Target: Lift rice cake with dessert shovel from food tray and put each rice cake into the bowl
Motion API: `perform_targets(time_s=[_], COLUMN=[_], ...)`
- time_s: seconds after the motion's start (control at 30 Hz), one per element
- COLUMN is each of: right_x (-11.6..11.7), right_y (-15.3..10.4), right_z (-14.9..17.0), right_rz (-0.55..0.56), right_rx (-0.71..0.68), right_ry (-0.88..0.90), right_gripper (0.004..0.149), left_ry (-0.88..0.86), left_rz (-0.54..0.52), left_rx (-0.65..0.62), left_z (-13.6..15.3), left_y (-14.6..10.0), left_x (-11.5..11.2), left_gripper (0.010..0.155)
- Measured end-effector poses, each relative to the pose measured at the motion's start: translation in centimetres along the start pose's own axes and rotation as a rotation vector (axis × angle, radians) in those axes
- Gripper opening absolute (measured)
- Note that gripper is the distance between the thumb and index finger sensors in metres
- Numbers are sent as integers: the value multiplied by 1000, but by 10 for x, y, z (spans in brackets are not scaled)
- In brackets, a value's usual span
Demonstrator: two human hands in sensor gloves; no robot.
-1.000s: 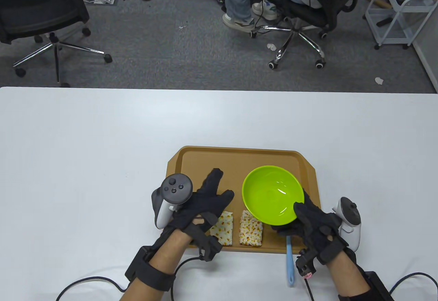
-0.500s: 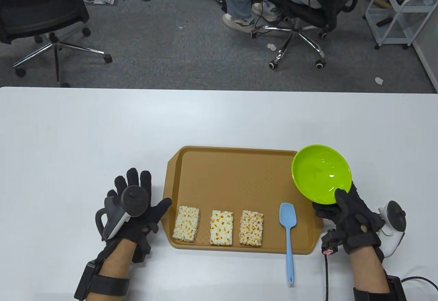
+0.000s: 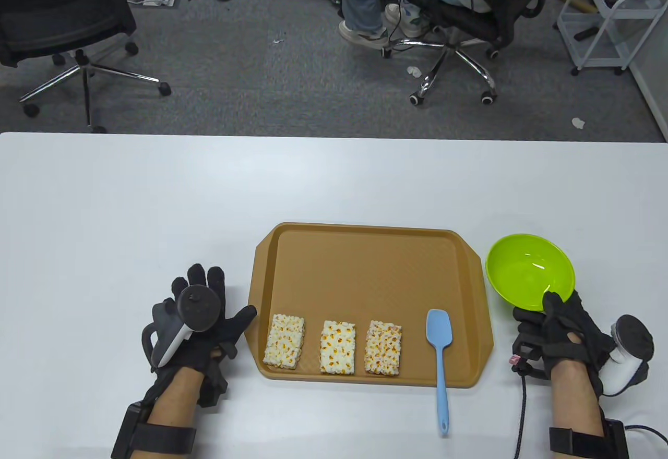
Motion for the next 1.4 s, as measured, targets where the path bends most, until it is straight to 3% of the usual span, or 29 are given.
perform_targets(time_s=[0.53, 0.83, 0.97, 1.03, 1.13, 1.23, 1.3, 1.4], right_x=[-16, -20, -23, -17, 3, 37, 76, 111], right_y=[-1, -4, -28, -49, -77, -106, -127, -146], right_z=[-5, -11, -35, -54, -70, -71, -47, -26], right_rz=[241, 296, 400, 438, 377, 140, -140, -274], right_rx=[15, 0, -139, -287, -432, -460, -366, -381], right_ry=[-289, -422, -594, -715, -795, -880, -1001, -1290], right_gripper=[69, 70, 82, 87, 83, 70, 67, 69], left_ry=[1, -13, -15, -16, -9, -7, -5, -7], left_rz=[33, 39, 33, 39, 55, 60, 61, 61], left_rx=[-22, -32, -30, -24, -15, -11, -7, -2], left_z=[-5, -7, -6, -5, -3, -2, -2, -1], left_y=[0, 0, 0, 1, 2, 3, 3, 3], left_x=[-5, -7, -6, -7, -10, -11, -12, -11], left_gripper=[94, 94, 94, 94, 94, 94, 94, 94])
Point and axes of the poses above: the tracker on the back of each hand, its own z axis roughly to the little-finger side, its own y axis roughly from the wrist to the fingertips, x = y × z, the point moved 4 cm from there along y, roughly from the wrist to the fingertips, and after that the axes turned 2 degrees about y, right-handed, at the moved point
